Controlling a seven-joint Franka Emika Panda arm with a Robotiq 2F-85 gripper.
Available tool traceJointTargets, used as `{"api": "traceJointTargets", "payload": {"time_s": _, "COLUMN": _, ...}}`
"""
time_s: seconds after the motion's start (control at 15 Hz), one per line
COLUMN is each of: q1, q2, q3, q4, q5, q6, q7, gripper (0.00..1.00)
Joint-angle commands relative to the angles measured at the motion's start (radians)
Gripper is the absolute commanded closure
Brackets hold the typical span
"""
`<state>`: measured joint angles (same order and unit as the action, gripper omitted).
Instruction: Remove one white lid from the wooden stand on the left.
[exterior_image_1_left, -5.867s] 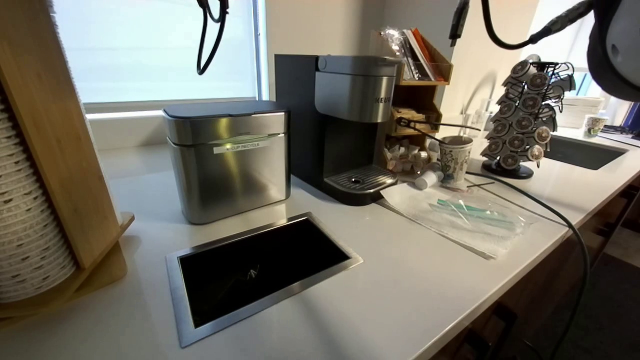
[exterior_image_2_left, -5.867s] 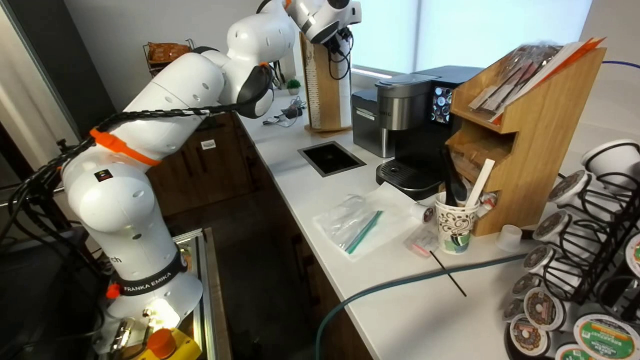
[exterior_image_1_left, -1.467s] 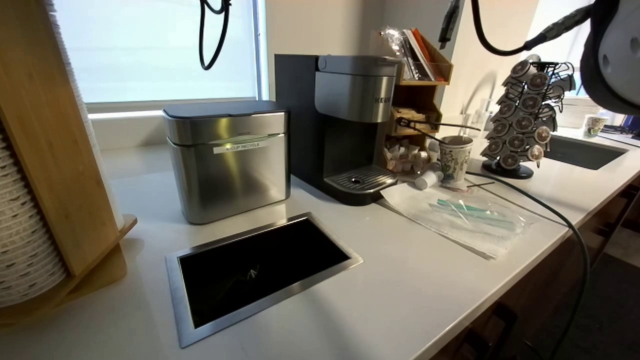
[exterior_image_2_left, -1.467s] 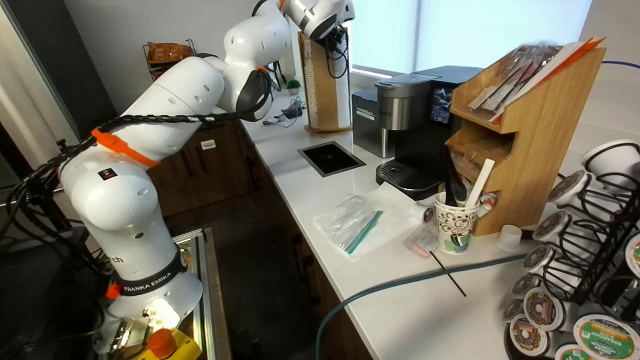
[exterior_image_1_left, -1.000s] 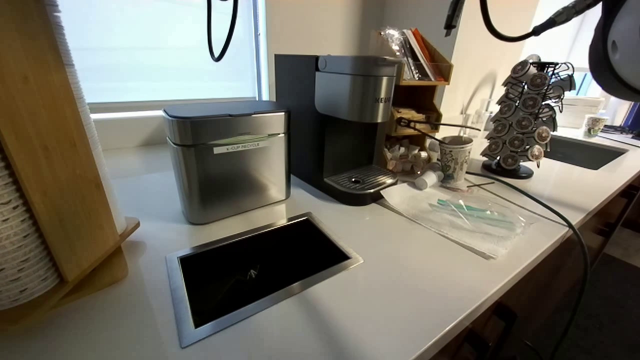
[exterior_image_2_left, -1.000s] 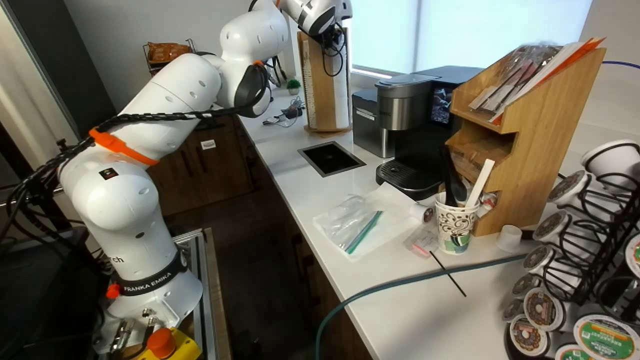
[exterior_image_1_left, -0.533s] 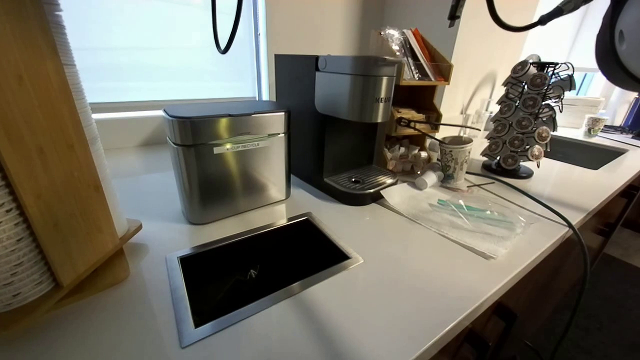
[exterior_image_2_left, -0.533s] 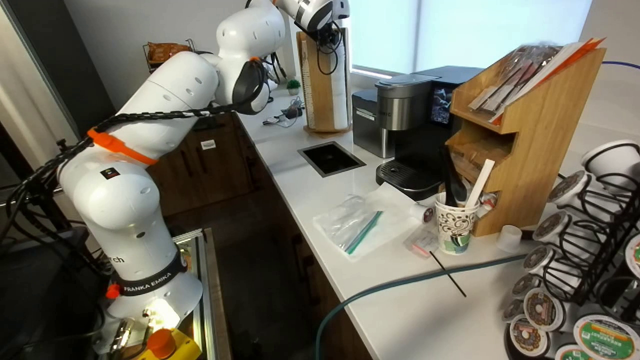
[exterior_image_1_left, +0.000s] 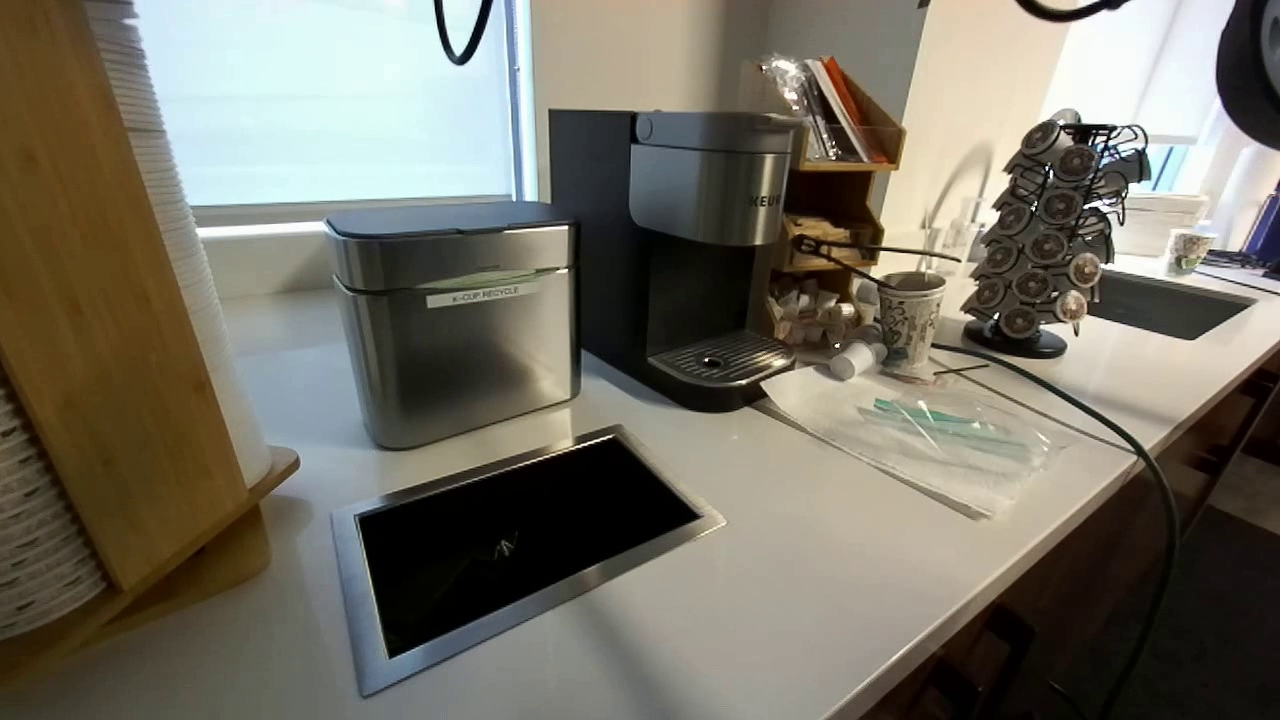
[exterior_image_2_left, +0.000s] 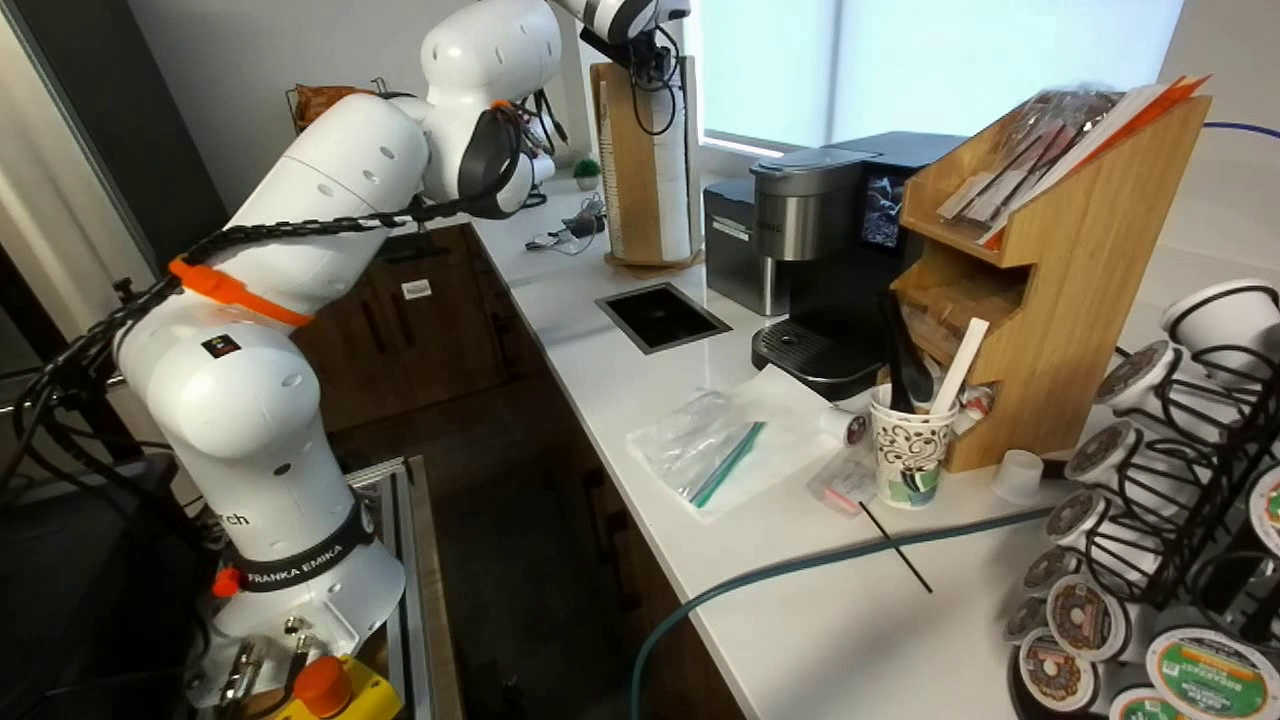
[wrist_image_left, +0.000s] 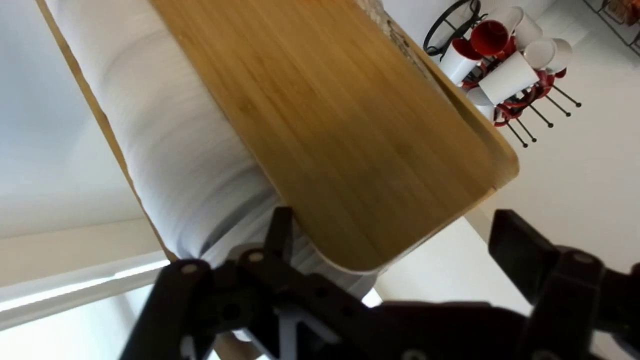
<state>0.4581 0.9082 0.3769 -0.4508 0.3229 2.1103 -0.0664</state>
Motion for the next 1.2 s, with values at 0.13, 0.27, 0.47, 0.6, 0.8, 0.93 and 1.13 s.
{"api": "traceJointTargets", "payload": {"time_s": 0.13, "q1": 0.038, "q2": -0.039, "q3": -0.023, "q4": -0.001, "q5": -0.037, "q6": 0.065, "q7": -0.061, "gripper": 0.0}}
{"api": "traceJointTargets", "payload": {"time_s": 0.27, "q1": 0.045, "q2": -0.052, "q3": -0.042, "q4": -0.016, "q5": -0.051, "q6": 0.079, "q7": -0.019, "gripper": 0.0}}
{"api": "traceJointTargets", "payload": {"time_s": 0.47, "q1": 0.054, "q2": -0.067, "q3": -0.1, "q4": -0.043, "q5": -0.099, "q6": 0.058, "q7": 0.083, "gripper": 0.0}}
{"api": "traceJointTargets", "payload": {"time_s": 0.6, "q1": 0.074, "q2": -0.049, "q3": -0.159, "q4": -0.012, "q5": -0.155, "q6": 0.021, "q7": 0.18, "gripper": 0.0}}
{"api": "traceJointTargets", "payload": {"time_s": 0.8, "q1": 0.087, "q2": -0.04, "q3": -0.198, "q4": 0.0, "q5": -0.196, "q6": -0.016, "q7": 0.259, "gripper": 0.0}}
{"api": "traceJointTargets", "payload": {"time_s": 0.93, "q1": 0.093, "q2": -0.034, "q3": -0.188, "q4": 0.017, "q5": -0.189, "q6": -0.003, "q7": 0.257, "gripper": 0.0}}
{"api": "traceJointTargets", "payload": {"time_s": 1.13, "q1": 0.091, "q2": -0.053, "q3": -0.16, "q4": -0.01, "q5": -0.163, "q6": 0.081, "q7": 0.231, "gripper": 0.0}}
